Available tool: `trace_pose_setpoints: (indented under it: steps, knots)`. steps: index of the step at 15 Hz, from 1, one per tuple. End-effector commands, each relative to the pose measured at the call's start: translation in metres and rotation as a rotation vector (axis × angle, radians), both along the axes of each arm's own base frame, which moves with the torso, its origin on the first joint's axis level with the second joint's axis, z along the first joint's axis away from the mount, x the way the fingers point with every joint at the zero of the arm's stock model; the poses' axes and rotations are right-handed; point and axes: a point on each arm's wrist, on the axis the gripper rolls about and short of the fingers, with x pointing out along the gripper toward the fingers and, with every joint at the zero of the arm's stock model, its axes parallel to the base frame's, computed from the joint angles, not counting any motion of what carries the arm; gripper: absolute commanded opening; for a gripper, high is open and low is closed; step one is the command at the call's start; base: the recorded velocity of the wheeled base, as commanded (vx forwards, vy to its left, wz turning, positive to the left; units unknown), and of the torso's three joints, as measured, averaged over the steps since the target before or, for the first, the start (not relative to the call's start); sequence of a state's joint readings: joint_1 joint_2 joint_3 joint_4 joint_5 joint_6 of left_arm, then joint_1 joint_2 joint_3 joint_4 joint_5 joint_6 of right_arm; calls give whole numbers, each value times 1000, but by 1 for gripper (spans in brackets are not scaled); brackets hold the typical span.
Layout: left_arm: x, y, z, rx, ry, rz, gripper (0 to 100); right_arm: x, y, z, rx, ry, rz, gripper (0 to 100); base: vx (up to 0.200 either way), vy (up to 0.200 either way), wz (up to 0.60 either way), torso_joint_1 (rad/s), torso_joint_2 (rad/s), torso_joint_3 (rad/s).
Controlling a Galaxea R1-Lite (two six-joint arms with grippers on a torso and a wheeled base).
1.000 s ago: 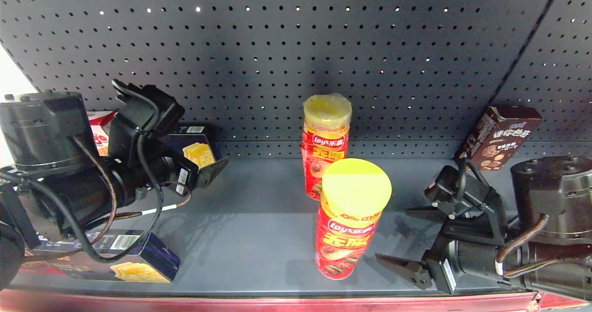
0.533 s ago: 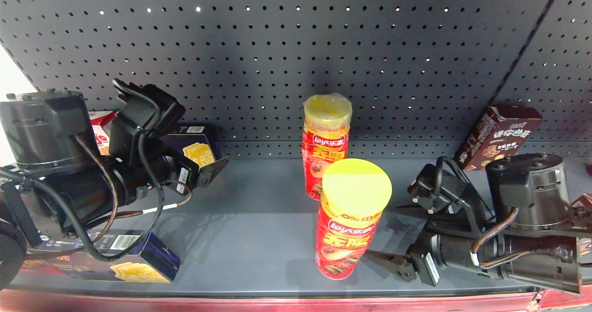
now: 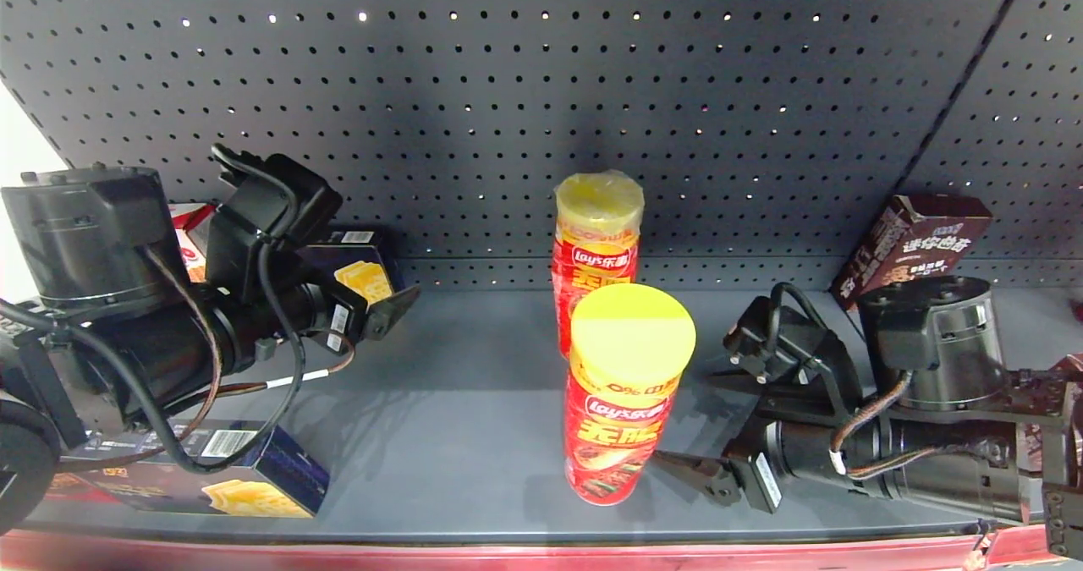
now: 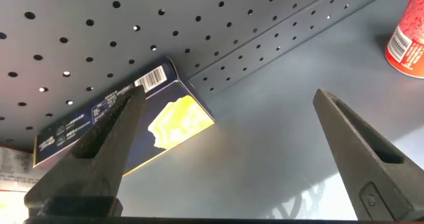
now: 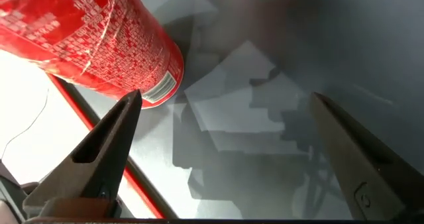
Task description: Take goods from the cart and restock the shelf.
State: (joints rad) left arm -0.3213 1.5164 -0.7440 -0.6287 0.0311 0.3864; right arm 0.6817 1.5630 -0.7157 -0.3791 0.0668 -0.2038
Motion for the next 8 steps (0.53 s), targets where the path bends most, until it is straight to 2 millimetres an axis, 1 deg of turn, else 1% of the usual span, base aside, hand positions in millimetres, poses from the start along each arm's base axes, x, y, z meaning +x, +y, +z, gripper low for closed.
trace_pose_setpoints:
  steps: [1,5,8]
  knots:
    - [1,0,-1,1,4,-3,100,0,2,0,-1,1,5,100,0,0,0,0,0,0]
    - [2,-1,-2,2,7,-4,100,-1,-2,2,6,-6,-4,100,0,0,0,0,0,0]
    - [4,-1,-3,3,9,-4,100,0,1,2,6,-5,4,100,0,0,0,0,0,0]
